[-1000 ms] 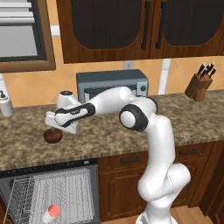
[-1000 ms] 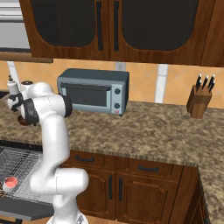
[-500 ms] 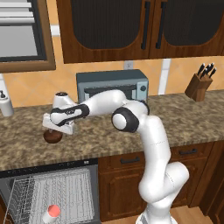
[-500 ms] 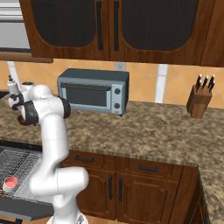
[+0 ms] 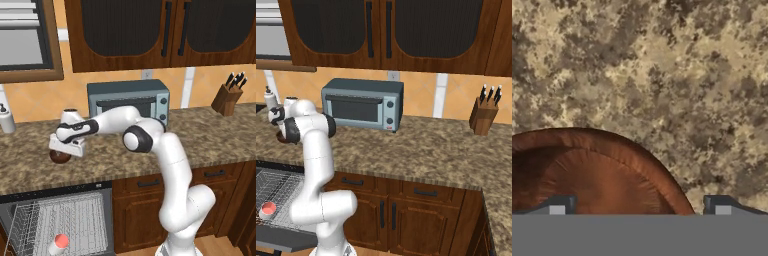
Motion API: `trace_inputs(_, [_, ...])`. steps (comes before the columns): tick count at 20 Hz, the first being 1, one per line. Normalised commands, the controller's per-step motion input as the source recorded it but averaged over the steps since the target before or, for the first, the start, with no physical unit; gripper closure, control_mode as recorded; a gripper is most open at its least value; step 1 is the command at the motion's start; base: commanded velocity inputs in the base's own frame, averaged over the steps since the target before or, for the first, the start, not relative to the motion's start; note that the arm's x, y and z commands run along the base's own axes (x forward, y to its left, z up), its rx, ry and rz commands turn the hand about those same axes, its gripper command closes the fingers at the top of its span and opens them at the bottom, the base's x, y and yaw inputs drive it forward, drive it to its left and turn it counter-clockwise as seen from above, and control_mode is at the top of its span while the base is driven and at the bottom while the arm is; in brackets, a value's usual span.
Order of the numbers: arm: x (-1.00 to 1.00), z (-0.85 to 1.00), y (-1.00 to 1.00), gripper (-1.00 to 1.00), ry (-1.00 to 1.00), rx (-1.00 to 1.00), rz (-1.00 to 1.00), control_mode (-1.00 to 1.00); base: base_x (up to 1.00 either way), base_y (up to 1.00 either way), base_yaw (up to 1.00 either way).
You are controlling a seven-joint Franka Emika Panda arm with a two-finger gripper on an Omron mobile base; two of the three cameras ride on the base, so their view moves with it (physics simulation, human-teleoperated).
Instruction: Pick up the cup and bowl from the counter, place them in the dishwasher, and close the dishwasher door.
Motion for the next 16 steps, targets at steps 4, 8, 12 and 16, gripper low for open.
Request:
trace_inputs(4, [0.00,0.00,0.00,-1.00,0.05,0.00,0.00,-1.00,0.00,0.00,0.00])
trace_inputs(8, [0.00,0.00,0.00,1.00,0.05,0.00,0.00,-1.00,0.00,0.00,0.00])
trace_inputs(12, [0.00,0.00,0.00,1.00,0.00,0.00,0.00,-1.00,0.00,0.00,0.00])
trace_inputs(16, [0.00,0.00,0.00,1.00,0.00,0.00,0.00,-1.00,0.00,0.00,0.00])
